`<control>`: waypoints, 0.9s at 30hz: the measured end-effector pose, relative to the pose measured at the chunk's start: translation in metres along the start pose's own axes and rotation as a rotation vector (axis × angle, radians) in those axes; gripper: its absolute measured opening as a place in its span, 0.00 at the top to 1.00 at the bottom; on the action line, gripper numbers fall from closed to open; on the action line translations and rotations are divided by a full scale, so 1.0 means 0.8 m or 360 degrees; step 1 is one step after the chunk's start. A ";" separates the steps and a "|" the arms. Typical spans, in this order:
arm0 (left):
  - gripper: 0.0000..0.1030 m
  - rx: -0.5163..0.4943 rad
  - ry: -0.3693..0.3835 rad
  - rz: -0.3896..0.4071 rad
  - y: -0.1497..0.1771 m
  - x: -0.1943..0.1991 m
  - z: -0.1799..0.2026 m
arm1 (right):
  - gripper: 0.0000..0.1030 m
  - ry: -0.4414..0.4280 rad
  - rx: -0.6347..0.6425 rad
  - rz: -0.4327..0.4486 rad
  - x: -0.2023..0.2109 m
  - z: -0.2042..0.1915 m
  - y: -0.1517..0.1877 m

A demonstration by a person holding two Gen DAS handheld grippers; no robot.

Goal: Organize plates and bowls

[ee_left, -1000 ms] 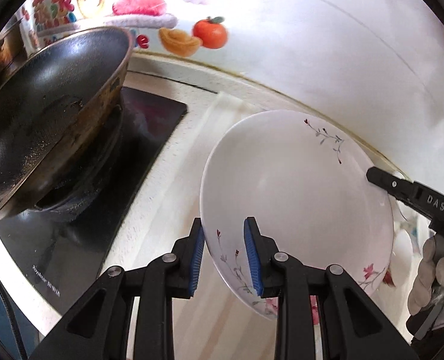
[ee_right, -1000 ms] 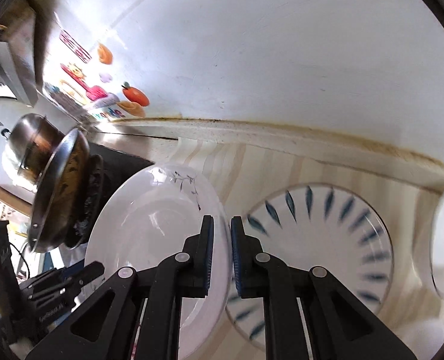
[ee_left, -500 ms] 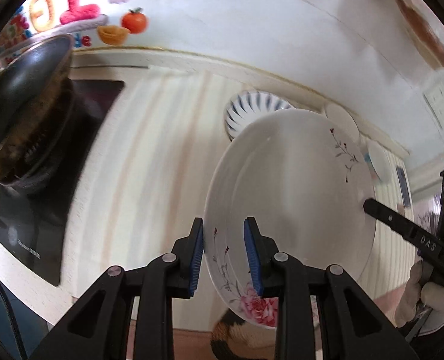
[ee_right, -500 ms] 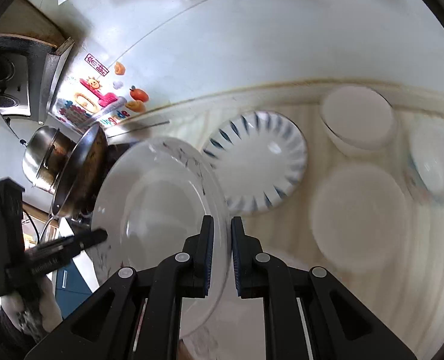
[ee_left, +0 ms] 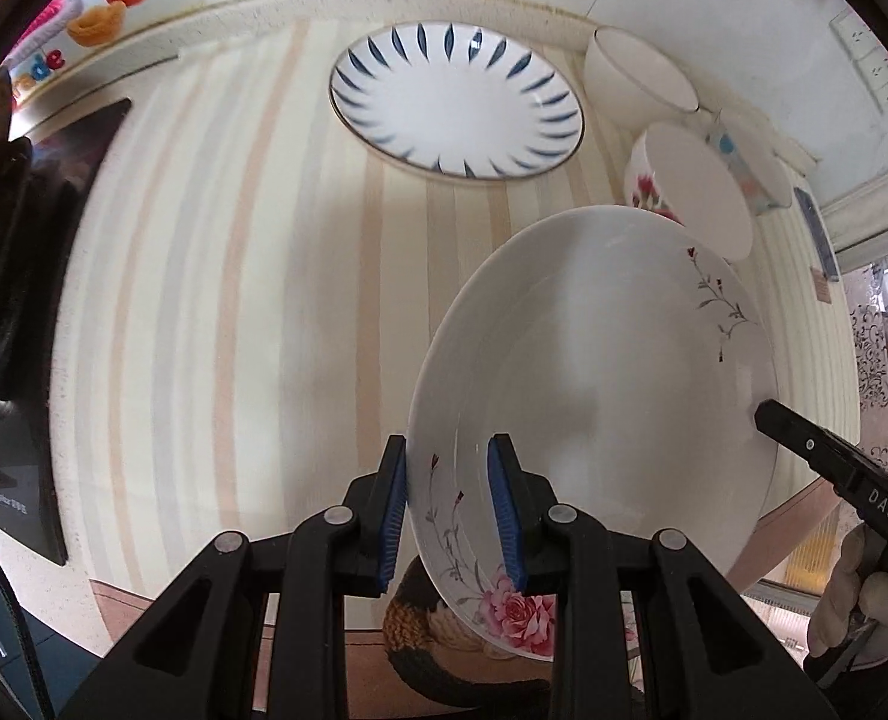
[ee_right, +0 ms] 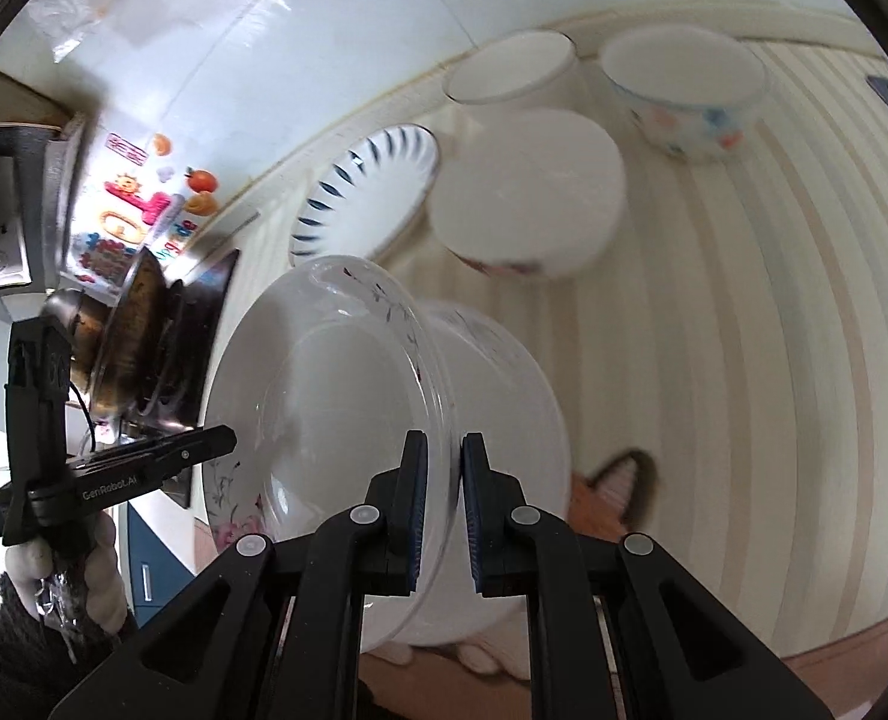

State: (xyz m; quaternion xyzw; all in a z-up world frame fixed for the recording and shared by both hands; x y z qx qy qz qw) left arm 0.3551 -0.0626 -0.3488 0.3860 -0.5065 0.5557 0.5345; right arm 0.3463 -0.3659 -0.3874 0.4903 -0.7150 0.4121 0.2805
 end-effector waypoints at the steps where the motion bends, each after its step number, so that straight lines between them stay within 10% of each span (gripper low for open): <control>1: 0.77 -0.0010 -0.0008 -0.0013 0.001 -0.004 0.002 | 0.87 0.0004 -0.0011 -0.0006 -0.002 0.004 0.004; 27: 0.77 -0.0198 -0.0197 -0.0126 0.001 -0.056 0.043 | 0.87 0.0094 -0.0073 -0.0160 -0.045 0.027 0.007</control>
Point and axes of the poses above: each gripper's, at about its wrist camera, not at the fingertips, and x roughly against the way its jaws point, z to its right, y to its underside, the point moved 3 cm from there along -x, roughly the way its jaws point
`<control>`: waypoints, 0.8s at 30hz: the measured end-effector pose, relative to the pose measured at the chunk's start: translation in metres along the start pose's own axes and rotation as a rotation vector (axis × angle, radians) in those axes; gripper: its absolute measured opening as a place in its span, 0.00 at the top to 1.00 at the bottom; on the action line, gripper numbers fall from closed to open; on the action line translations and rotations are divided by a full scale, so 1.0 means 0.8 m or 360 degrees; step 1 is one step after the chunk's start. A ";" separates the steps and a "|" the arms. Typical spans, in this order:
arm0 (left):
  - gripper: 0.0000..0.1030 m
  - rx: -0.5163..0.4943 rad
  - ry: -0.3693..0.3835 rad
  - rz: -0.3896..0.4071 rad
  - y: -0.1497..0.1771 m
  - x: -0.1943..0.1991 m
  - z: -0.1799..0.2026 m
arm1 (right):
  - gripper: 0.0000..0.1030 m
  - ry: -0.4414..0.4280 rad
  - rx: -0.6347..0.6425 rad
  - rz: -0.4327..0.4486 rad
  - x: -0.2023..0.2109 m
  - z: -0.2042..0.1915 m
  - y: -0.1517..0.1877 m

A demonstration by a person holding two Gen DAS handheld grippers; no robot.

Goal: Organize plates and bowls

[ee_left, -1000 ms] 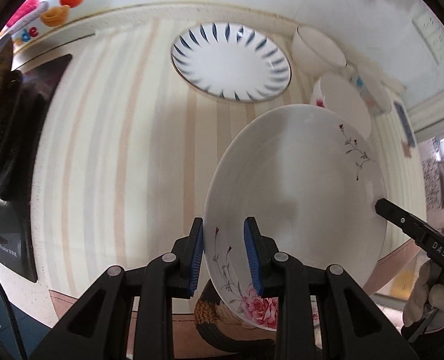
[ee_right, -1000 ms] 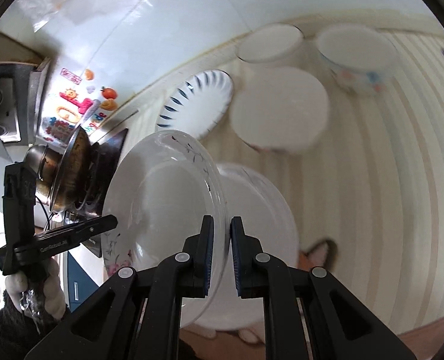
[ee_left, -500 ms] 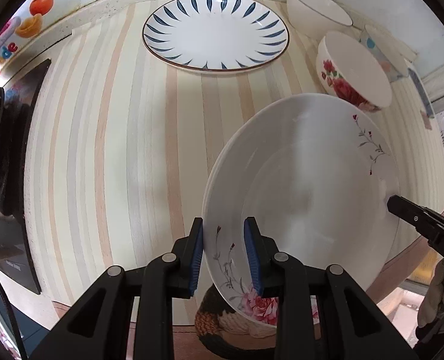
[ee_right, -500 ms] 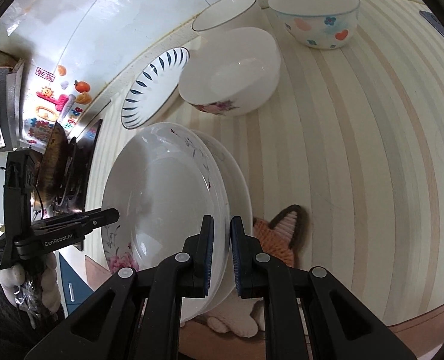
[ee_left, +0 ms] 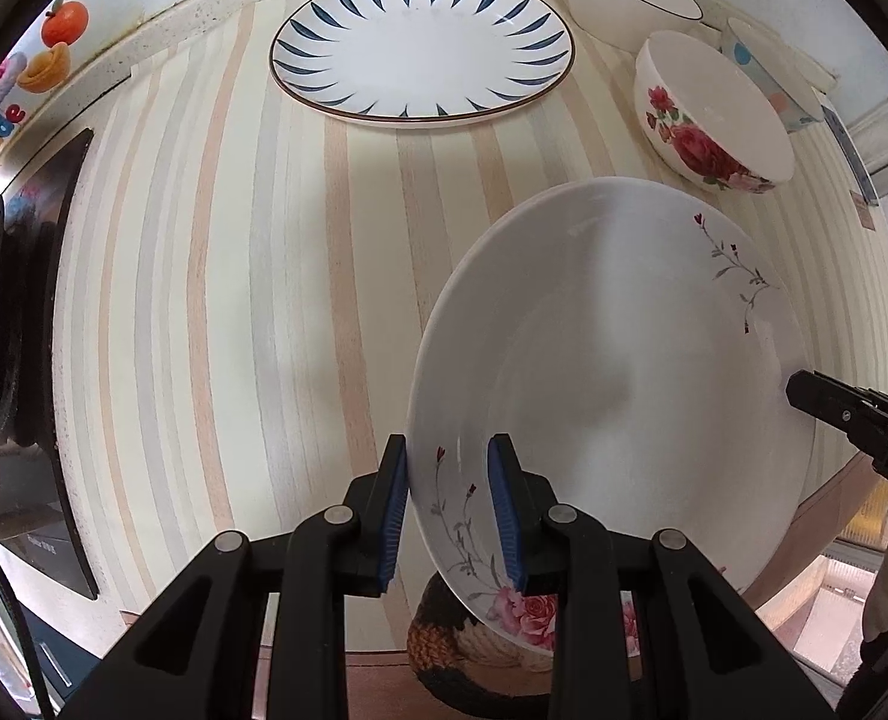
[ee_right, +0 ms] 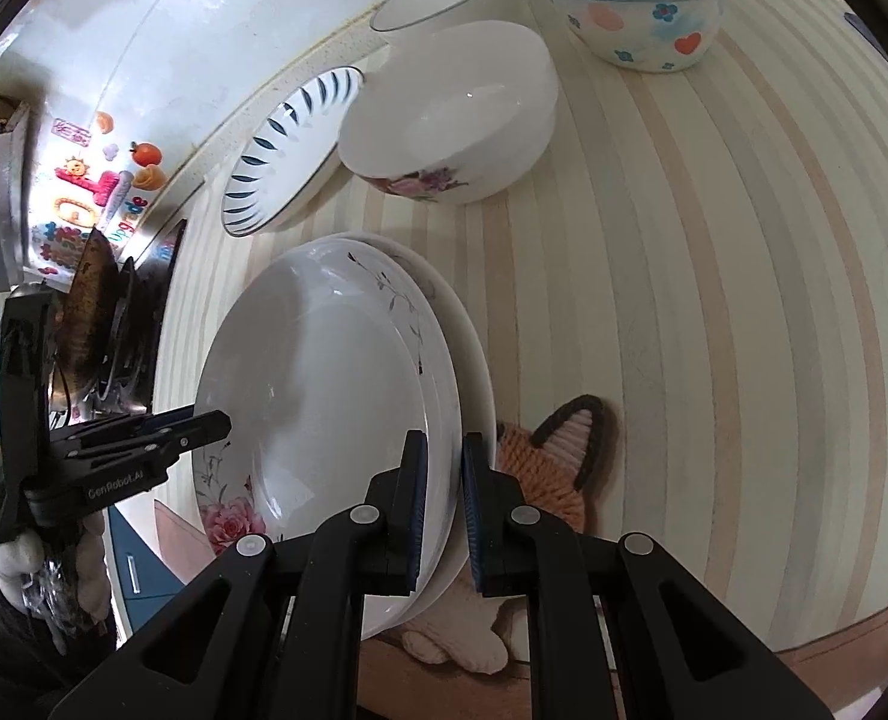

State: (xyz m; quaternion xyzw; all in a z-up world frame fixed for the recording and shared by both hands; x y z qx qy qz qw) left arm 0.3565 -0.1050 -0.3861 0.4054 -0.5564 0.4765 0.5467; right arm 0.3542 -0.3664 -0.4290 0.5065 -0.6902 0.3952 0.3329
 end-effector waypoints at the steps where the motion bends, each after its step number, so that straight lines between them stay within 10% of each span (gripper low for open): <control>1: 0.77 0.0001 0.0003 0.0000 0.000 0.000 0.001 | 0.87 0.0009 0.0009 -0.0012 0.000 0.000 -0.001; 24: 0.76 0.0155 0.0171 0.0176 -0.049 0.106 -0.072 | 0.77 0.0042 -0.0089 -0.0011 0.070 -0.023 -0.034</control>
Point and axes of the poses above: each gripper's, at about its wrist camera, not at the fingertips, and x roughly against the way its jaws point, z to its right, y to its underside, the point moved 3 cm from there along -x, roughly the way its jaws point
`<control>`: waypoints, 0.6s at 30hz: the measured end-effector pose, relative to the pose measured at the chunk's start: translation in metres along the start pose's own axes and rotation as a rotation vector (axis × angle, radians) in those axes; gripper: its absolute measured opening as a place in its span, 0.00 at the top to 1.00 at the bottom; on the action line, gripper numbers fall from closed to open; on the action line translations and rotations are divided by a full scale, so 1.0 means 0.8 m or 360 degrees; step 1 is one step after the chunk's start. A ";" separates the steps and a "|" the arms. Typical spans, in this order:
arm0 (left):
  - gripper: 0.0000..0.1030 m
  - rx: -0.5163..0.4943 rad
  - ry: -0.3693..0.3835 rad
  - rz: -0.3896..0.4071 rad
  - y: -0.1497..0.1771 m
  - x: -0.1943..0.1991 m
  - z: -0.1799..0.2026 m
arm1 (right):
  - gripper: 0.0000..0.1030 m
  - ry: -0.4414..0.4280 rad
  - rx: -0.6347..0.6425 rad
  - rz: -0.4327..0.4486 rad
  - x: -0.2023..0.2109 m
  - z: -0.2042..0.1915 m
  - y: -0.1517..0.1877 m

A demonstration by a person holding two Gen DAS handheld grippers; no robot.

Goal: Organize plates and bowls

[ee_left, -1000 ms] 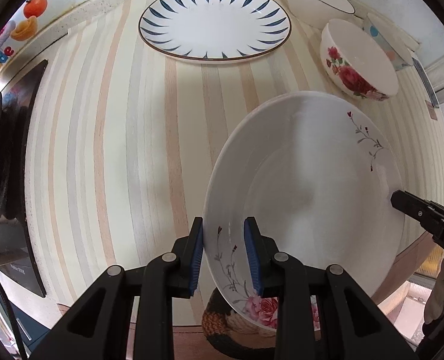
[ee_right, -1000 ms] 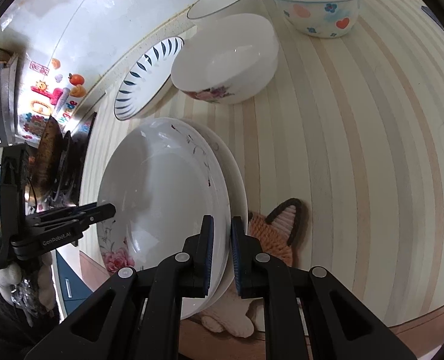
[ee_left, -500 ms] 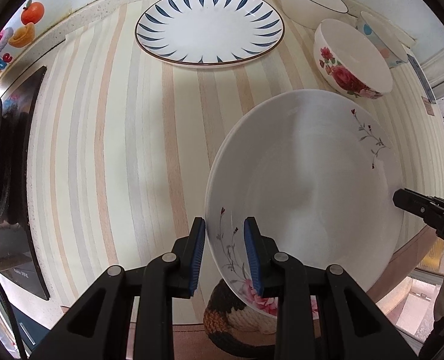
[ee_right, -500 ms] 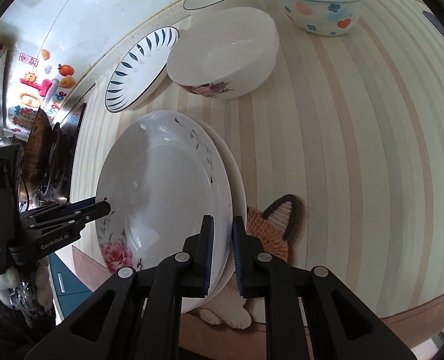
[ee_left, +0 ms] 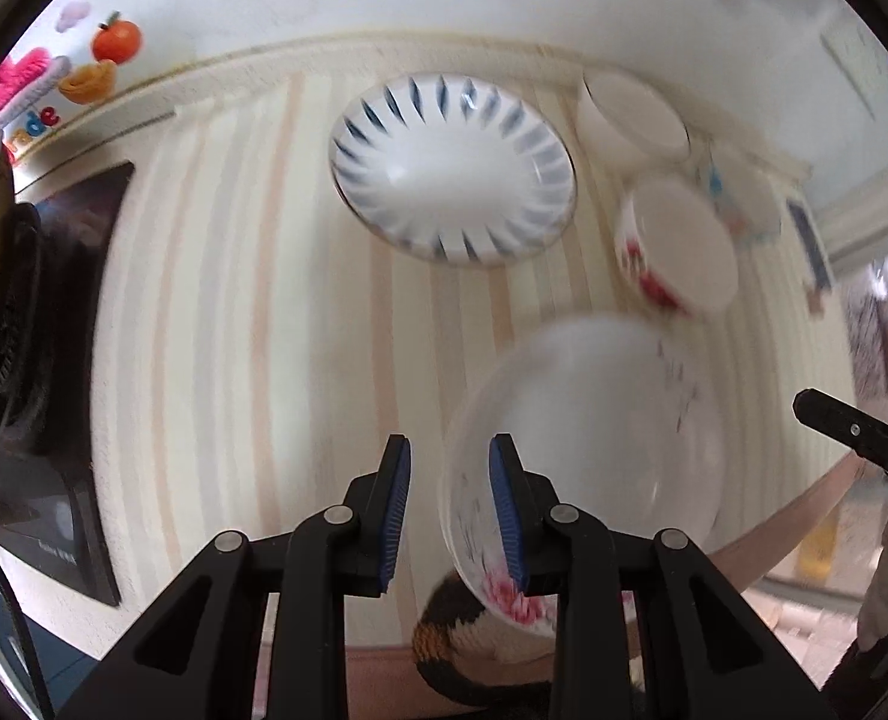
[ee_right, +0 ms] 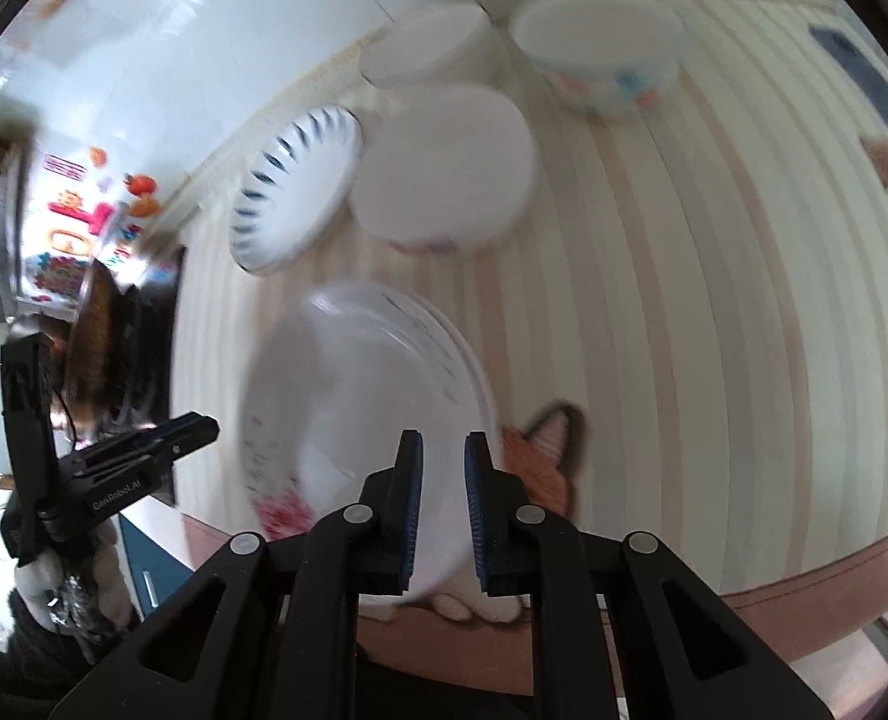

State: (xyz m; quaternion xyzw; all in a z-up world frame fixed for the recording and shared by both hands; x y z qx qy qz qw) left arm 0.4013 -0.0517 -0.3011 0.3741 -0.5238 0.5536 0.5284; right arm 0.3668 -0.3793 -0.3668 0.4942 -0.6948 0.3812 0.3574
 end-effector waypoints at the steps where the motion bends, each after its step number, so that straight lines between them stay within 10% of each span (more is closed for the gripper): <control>1: 0.76 0.0023 -0.0005 0.0012 -0.012 0.002 -0.009 | 0.74 -0.0027 0.0018 0.0025 0.008 -0.013 -0.012; 6: 0.76 0.0182 -0.0012 -0.0011 -0.078 -0.026 -0.052 | 0.70 -0.0144 0.0051 0.0106 0.012 -0.077 -0.089; 18: 0.76 0.0098 -0.0122 -0.0093 -0.181 -0.128 -0.068 | 0.70 0.0113 0.0010 0.0040 -0.138 -0.119 -0.254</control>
Point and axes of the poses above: each gripper's, at about its wrist camera, not at the fingertips, and x roughly against the way its jaws point, z to its right, y to its underside, the point moved 3 cm from there along -x, roughly the way its jaws point
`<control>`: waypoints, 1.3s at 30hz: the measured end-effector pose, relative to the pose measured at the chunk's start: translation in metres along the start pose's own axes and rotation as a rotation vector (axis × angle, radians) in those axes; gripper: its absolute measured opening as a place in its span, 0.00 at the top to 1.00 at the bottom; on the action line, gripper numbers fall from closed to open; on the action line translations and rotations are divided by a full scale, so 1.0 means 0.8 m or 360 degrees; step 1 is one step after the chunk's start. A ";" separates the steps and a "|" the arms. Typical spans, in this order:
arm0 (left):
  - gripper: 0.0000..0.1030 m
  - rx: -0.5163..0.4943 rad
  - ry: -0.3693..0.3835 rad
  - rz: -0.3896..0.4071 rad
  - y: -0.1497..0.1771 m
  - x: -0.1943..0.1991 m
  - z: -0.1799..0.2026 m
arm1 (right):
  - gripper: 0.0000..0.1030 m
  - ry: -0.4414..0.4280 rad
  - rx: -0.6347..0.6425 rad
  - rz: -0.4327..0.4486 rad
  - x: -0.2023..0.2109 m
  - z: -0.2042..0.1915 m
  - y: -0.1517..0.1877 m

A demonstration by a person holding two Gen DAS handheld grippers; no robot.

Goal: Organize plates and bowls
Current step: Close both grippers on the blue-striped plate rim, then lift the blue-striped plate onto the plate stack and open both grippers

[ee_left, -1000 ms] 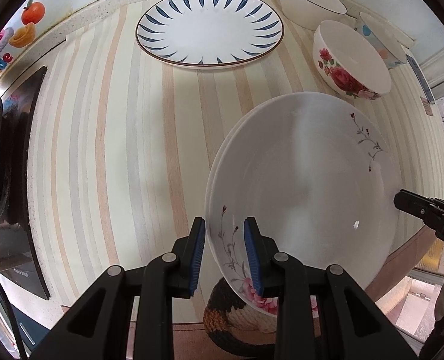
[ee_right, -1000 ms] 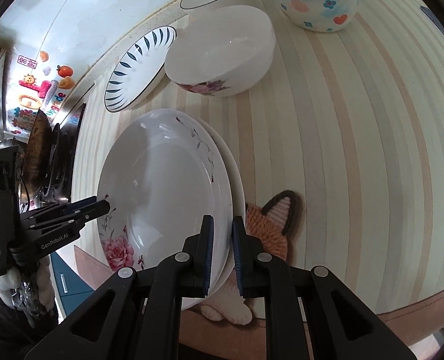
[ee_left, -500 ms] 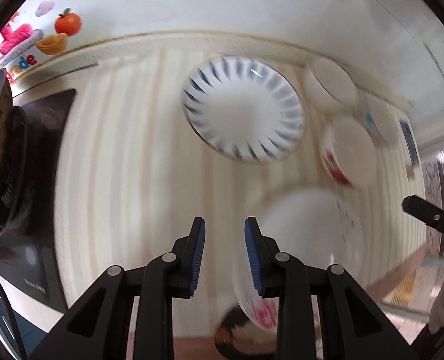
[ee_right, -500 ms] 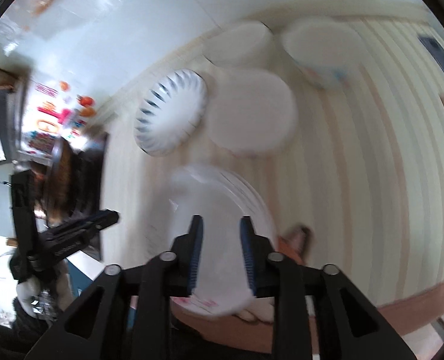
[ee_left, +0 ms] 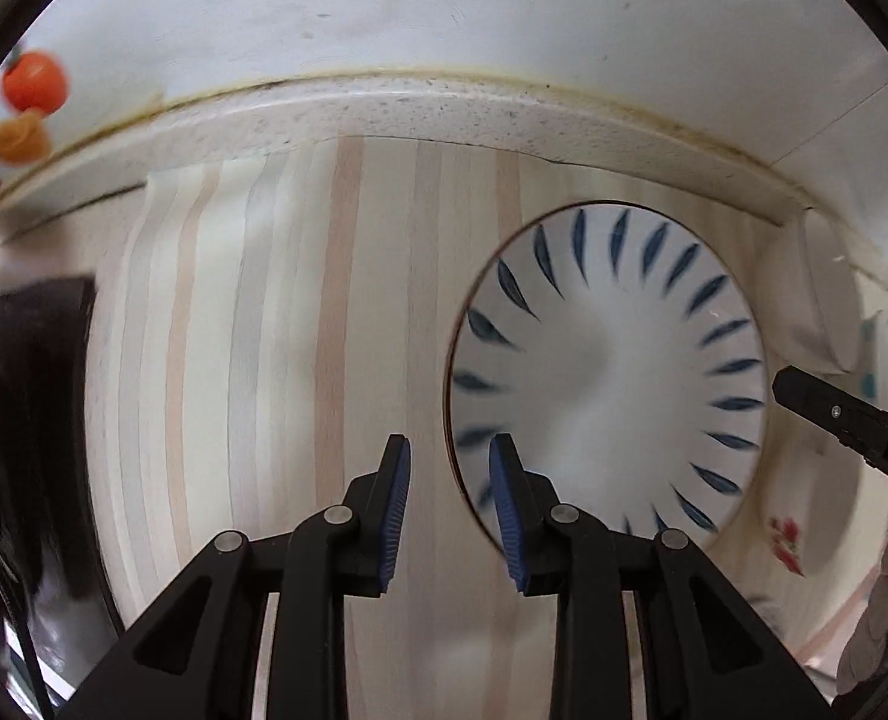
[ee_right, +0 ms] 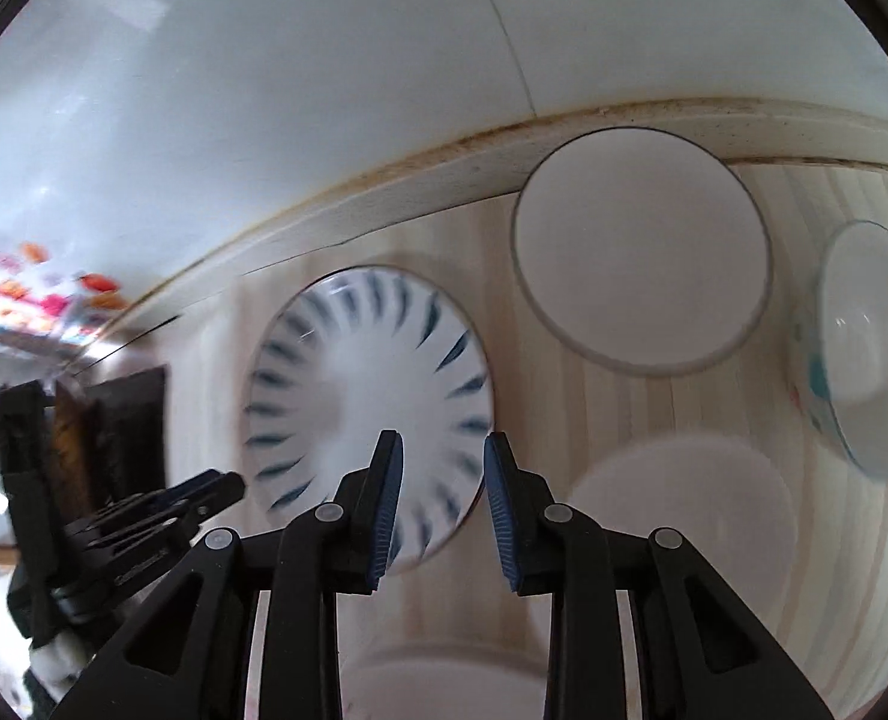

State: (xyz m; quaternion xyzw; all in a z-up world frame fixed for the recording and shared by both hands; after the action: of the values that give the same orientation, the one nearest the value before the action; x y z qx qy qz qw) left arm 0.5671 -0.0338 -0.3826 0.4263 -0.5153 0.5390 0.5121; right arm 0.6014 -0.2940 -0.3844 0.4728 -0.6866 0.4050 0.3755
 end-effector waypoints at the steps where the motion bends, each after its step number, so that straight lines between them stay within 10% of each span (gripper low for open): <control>1: 0.76 -0.0009 0.0005 -0.0006 -0.004 -0.005 0.001 | 0.70 0.0012 -0.0012 -0.0016 -0.012 0.002 -0.006; 8: 0.76 -0.0023 0.0062 0.0009 -0.010 -0.017 0.012 | 0.87 0.0114 0.0006 -0.0043 -0.051 0.012 -0.016; 22: 0.76 -0.0014 0.0071 0.0081 0.030 0.022 0.017 | 0.87 0.0117 0.0050 -0.0043 -0.047 0.009 -0.010; 39: 0.76 -0.0038 0.0085 0.0183 0.149 0.118 0.060 | 0.87 0.0005 0.0209 -0.0020 0.061 0.007 0.084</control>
State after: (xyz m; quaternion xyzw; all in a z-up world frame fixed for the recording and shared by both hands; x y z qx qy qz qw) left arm 0.4349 -0.0642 -0.2983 0.3754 -0.5315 0.5724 0.4989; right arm 0.5234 -0.3007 -0.3564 0.5000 -0.6551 0.4475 0.3473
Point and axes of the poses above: each gripper's, at about its wrist camera, not at the fingertips, and x roughly against the way its jaws point, z to its right, y to its underside, the point moved 3 cm from there along -x, roughly the way its jaws point
